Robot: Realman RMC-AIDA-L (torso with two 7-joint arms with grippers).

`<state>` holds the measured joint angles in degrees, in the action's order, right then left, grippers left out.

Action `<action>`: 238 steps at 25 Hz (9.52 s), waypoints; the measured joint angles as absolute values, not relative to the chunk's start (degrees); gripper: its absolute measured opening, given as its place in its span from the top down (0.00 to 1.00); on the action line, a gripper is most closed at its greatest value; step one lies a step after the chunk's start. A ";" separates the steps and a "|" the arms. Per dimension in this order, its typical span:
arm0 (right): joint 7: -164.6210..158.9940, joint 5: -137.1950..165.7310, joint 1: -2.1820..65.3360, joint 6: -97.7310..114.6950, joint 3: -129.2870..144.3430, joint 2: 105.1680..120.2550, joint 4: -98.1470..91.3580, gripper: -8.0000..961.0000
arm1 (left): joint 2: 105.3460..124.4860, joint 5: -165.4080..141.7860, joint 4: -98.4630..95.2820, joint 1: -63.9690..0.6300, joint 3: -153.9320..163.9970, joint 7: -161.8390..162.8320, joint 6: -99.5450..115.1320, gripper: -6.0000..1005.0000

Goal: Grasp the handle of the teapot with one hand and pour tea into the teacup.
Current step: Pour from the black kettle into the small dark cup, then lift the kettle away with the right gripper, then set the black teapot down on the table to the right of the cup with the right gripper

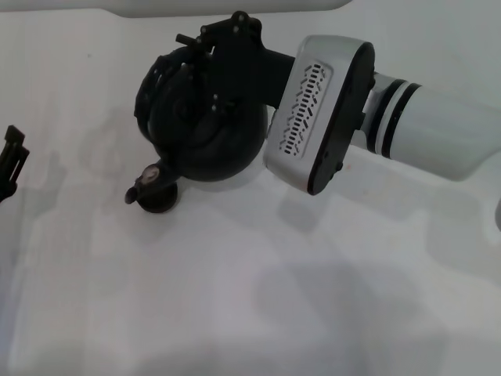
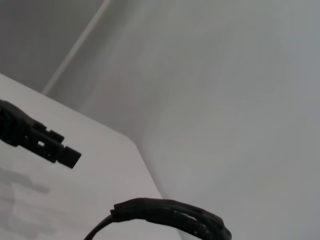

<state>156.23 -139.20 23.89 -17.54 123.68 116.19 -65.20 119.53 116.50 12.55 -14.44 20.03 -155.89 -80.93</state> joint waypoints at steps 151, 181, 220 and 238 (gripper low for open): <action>171.48 -143.70 30.58 -22.67 119.18 116.19 -56.34 0.88 | 119.35 112.59 12.57 -12.13 19.81 -156.09 -83.41 0.13; 171.31 -151.93 29.67 -24.40 118.73 116.19 -53.81 0.88 | 119.36 112.58 12.51 -12.74 19.76 -156.09 -83.04 0.13; 144.86 -159.26 3.75 -35.46 104.97 115.27 -57.98 0.88 | 119.18 113.21 9.93 -12.74 19.37 -156.07 -84.30 0.13; 144.99 -159.16 -0.55 -41.27 104.84 115.18 -52.69 0.88 | 119.18 113.20 9.20 -12.96 19.33 -155.94 -84.90 0.13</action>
<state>144.99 -159.16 -0.55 -41.27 104.84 115.18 -52.69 119.18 113.20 9.20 -12.95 19.33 -155.94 -84.90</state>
